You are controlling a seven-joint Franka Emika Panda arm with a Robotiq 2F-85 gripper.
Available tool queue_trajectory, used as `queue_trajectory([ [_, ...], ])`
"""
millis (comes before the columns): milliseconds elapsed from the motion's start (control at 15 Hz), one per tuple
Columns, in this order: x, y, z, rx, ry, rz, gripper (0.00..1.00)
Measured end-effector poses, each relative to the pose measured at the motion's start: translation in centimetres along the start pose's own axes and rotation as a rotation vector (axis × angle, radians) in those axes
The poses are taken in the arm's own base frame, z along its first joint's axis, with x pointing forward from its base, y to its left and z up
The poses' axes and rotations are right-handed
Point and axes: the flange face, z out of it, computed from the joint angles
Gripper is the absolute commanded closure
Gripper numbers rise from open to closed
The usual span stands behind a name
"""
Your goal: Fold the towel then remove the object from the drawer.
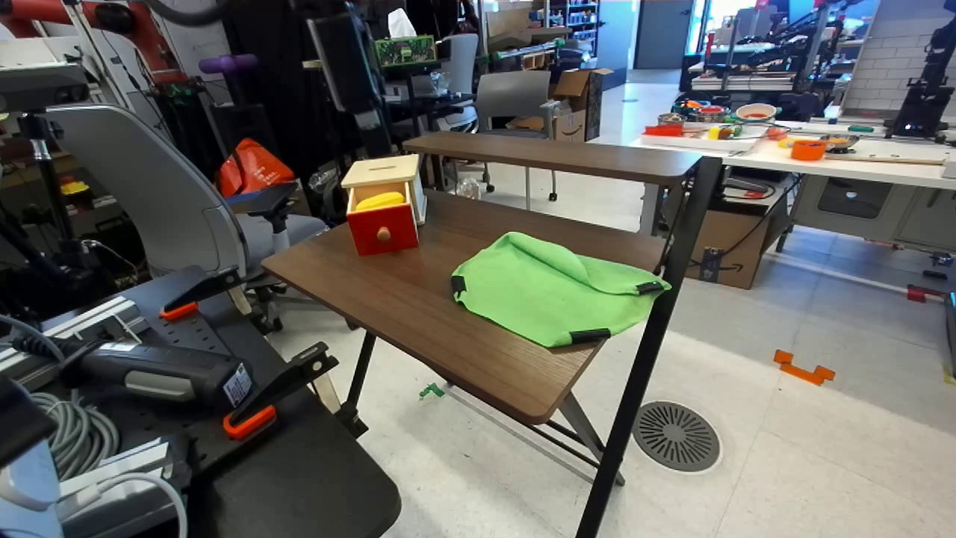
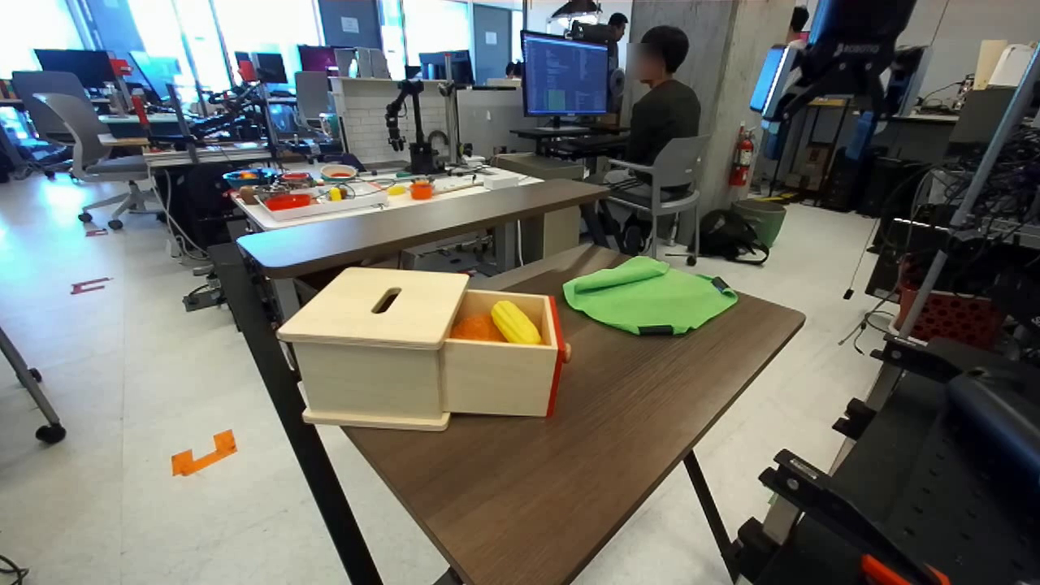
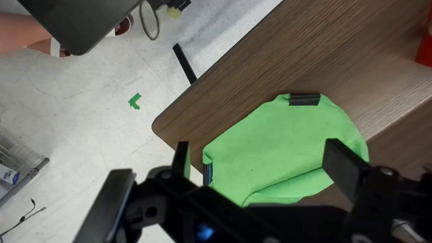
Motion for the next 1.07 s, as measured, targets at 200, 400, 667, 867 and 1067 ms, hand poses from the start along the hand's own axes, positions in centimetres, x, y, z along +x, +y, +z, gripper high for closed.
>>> queue_trajectory([
  [200,4.5,0.7,4.8,-0.021,-0.028,0.047,0.00],
  [400,8.8,1.4,10.0,-0.043,-0.021,0.089,0.00],
  [667,12.4,2.0,16.9,-0.068,-0.031,0.150,0.00],
  [867,13.8,3.2,20.7,-0.096,-0.038,0.188,0.00],
  [1067,15.0,4.4,23.6,-0.120,-0.041,0.221,0.00],
])
